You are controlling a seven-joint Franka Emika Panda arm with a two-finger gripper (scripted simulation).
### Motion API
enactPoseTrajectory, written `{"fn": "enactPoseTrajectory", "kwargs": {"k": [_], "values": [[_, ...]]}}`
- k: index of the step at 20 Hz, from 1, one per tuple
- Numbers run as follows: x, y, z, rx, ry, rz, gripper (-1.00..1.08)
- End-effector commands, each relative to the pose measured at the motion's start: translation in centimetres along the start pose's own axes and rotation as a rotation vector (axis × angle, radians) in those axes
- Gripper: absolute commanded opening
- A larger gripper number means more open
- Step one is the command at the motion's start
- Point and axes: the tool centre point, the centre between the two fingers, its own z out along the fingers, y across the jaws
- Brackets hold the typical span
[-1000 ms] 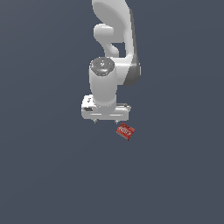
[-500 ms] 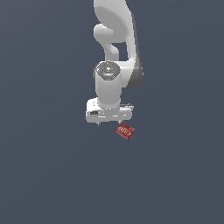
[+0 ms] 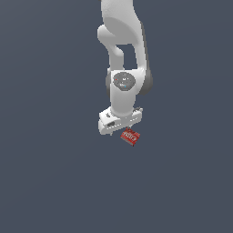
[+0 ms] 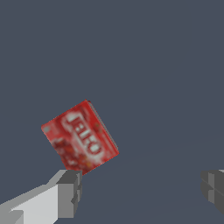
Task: Pick up the object and move it to a goal position.
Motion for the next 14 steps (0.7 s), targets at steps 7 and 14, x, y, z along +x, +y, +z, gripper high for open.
{"fn": "enactPoseTrajectory", "kwargs": {"k": [7, 14], "values": [[0.5, -3.3, 2.5, 0.002, 0.007, -0.299, 1.0], [0.8, -5.3, 3.9, 0.006, 0.014, -0.463, 1.0]]}}
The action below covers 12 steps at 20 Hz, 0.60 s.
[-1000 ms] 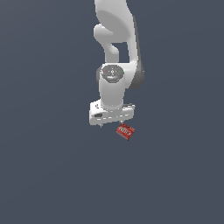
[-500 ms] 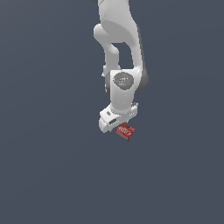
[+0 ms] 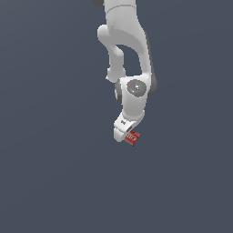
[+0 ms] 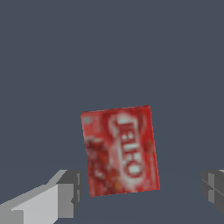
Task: Pick up the object and move it to a goal position.
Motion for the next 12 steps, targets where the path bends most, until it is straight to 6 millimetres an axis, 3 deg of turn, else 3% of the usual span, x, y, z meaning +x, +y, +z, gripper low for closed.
{"fn": "enactPoseTrajectory", "kwargs": {"k": [1, 12], "values": [[0.28, -0.47, 0.36, 0.001, 0.003, -0.048, 1.0], [0.6, -1.08, 0.93, 0.002, 0.006, -0.102, 1.0]]}}
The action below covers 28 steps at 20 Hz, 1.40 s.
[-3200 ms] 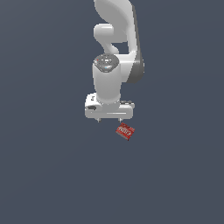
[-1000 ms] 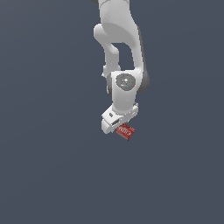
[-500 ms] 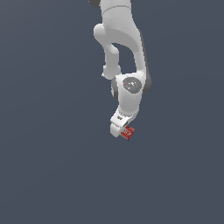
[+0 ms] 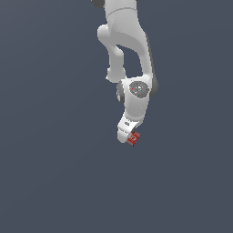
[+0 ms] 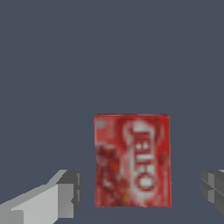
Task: Pick up the object and move it to a goal position.
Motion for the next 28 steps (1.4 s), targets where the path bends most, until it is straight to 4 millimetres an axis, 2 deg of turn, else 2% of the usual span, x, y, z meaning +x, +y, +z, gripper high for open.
{"fn": "enactPoseTrajectory", "kwargs": {"k": [1, 11, 16, 17, 28], "values": [[0.0, 0.0, 0.3, 0.0, 0.0, 0.0, 1.0], [0.0, -0.1, 4.3, 0.0, 0.0, -0.006, 1.0], [0.0, 0.0, 5.0, 0.0, 0.0, -0.006, 1.0], [0.0, 0.0, 5.0, 0.0, 0.0, -0.006, -1.0], [0.0, 0.0, 4.9, -0.002, 0.001, -0.006, -1.0]]}}
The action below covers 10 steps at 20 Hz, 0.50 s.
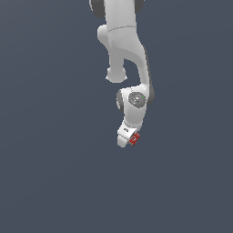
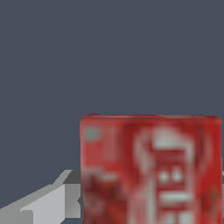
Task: Pick up the object and move it to a goal position.
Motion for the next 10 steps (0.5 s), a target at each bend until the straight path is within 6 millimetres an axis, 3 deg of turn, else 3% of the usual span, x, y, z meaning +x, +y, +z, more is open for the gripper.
{"fn": "enactPoseTrajectory", "kwargs": {"k": [1, 6, 10], "values": [[0.0, 0.0, -0.1, 0.0, 0.0, 0.0, -1.0], [0.4, -0.3, -1.5, 0.0, 0.0, 0.0, -1.0], [1.2, -0.8, -3.7, 0.0, -0.001, -0.001, -1.0]]}}
